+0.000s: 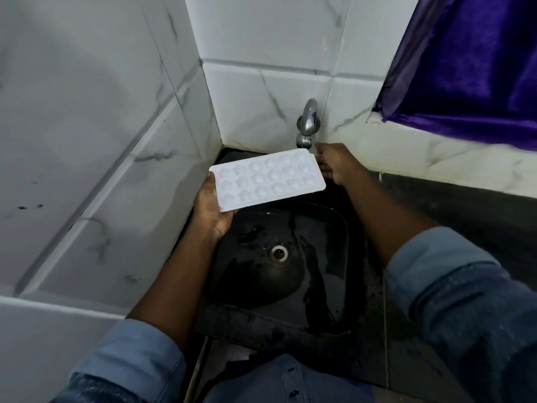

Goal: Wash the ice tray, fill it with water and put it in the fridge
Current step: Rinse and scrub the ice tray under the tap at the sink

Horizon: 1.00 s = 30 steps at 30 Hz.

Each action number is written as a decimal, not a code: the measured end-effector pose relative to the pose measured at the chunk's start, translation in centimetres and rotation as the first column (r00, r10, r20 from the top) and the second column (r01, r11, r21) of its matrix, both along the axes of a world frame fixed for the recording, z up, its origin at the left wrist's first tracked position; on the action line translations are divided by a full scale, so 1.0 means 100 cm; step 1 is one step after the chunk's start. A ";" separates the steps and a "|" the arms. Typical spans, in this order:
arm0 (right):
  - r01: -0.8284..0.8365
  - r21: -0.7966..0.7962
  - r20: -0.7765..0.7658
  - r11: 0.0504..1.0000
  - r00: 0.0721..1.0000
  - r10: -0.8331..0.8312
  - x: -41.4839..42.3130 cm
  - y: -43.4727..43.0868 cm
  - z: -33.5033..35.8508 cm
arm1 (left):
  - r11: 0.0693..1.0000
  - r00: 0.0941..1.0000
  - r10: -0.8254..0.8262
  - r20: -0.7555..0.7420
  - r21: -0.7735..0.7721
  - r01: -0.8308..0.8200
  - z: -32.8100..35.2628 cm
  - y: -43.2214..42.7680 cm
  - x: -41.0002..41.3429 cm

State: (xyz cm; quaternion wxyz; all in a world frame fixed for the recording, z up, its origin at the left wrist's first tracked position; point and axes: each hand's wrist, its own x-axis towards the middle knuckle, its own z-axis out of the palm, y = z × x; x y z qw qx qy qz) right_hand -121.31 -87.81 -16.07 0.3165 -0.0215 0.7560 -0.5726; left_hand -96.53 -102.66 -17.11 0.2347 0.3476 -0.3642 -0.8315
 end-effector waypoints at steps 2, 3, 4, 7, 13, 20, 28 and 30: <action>-0.028 0.010 0.009 1.000 1.000 0.028 -0.009 -0.012 0.005 | 1.000 1.000 0.019 0.006 0.009 -0.019 0.002 -0.001 0.002; -0.034 0.017 0.007 0.999 0.999 0.034 -0.014 -0.019 0.006 | 1.000 1.000 0.023 0.009 0.011 -0.023 0.002 -0.001 0.002; -0.042 0.020 0.012 0.999 0.999 0.042 -0.017 -0.025 0.007 | 1.000 1.000 0.024 0.011 0.012 -0.024 0.002 -0.001 0.003; -0.022 -0.010 0.074 1.000 0.997 0.022 -0.022 -0.037 0.007 | 0.999 0.999 0.031 0.007 0.029 -0.032 -0.001 -0.003 0.004; 0.232 -0.260 0.356 0.937 0.925 -0.130 -0.028 -0.051 0.000 | 0.998 0.999 0.035 -0.021 0.054 -0.034 -0.007 -0.007 0.004; 0.315 -0.336 0.384 0.888 0.906 -0.177 -0.037 -0.052 -0.009 | 0.998 0.999 0.041 -0.030 0.052 -0.039 -0.009 -0.005 -0.001; 0.289 -0.293 0.272 0.911 0.939 -0.211 -0.043 -0.056 -0.013 | 0.996 0.998 0.060 -0.019 0.073 -0.059 -0.010 0.001 0.000; 0.289 -0.273 0.249 0.917 0.943 -0.223 -0.042 -0.057 -0.012 | 0.995 0.997 0.070 -0.013 0.077 -0.068 -0.009 0.002 0.000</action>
